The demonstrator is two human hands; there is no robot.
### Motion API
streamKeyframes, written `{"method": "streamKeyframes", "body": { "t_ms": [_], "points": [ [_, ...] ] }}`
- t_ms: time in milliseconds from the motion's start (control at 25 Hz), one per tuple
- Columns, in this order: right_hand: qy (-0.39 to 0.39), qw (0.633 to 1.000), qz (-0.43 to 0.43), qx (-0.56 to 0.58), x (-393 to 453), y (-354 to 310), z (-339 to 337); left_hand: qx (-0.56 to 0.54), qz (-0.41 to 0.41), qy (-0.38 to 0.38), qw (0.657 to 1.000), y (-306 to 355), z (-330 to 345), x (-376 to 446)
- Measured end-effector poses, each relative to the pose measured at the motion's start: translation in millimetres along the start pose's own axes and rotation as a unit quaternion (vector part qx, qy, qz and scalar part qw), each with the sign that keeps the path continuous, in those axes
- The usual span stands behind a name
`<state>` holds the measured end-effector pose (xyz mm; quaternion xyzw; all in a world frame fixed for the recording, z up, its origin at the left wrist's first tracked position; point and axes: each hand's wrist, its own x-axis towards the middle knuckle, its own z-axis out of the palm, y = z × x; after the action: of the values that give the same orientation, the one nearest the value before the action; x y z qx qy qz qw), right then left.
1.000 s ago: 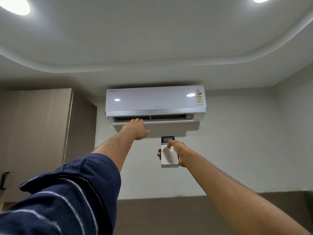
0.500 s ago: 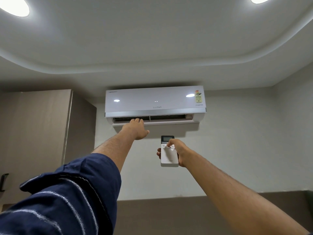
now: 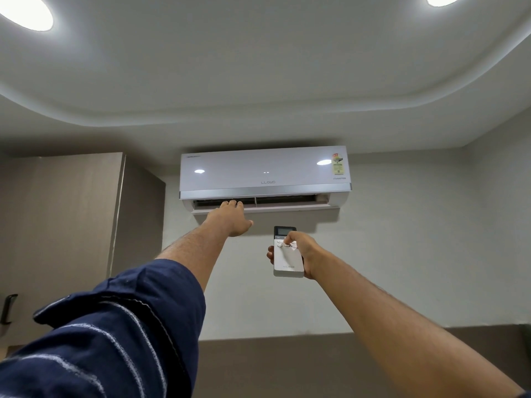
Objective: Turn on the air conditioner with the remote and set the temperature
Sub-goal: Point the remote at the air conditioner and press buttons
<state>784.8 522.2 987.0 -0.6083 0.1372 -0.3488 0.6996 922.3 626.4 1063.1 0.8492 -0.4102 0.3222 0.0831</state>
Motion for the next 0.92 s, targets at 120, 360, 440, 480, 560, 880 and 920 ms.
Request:
{"method": "streamKeyframes", "body": {
  "t_ms": [120, 360, 440, 480, 560, 880, 920],
  "points": [
    [-0.006, 1.0, 0.0, 0.004, 0.3, 0.3, 1.1, 0.001, 0.0, 0.0, 1.0, 0.0, -0.3, -0.9],
    [-0.019, 1.0, -0.002, 0.015, 0.4, 1.6, 2.2, 0.0, 0.002, 0.0, 1.0, -0.7, -1.2, -2.4],
    [-0.023, 1.0, 0.0, 0.016, 0.9, 1.6, 2.6, 0.0, 0.0, 0.0, 1.0, -0.8, -0.8, -2.6],
    [-0.023, 1.0, 0.001, 0.015, 1.2, 1.8, 2.9, -0.001, -0.001, 0.001, 1.0, -0.9, -0.6, -2.7],
    [-0.023, 1.0, 0.001, 0.016, 1.2, 1.9, 3.8, 0.0, -0.001, 0.002, 1.0, -1.0, 0.0, -3.1],
    [-0.02, 1.0, 0.003, 0.008, 2.0, 4.6, 0.8, 0.002, 0.002, -0.003, 1.0, -1.2, 1.4, -2.2],
    [-0.02, 1.0, 0.004, 0.008, 1.9, 4.5, 0.1, 0.0, 0.002, -0.002, 1.0, -0.9, 1.6, -1.8]
  ]
}}
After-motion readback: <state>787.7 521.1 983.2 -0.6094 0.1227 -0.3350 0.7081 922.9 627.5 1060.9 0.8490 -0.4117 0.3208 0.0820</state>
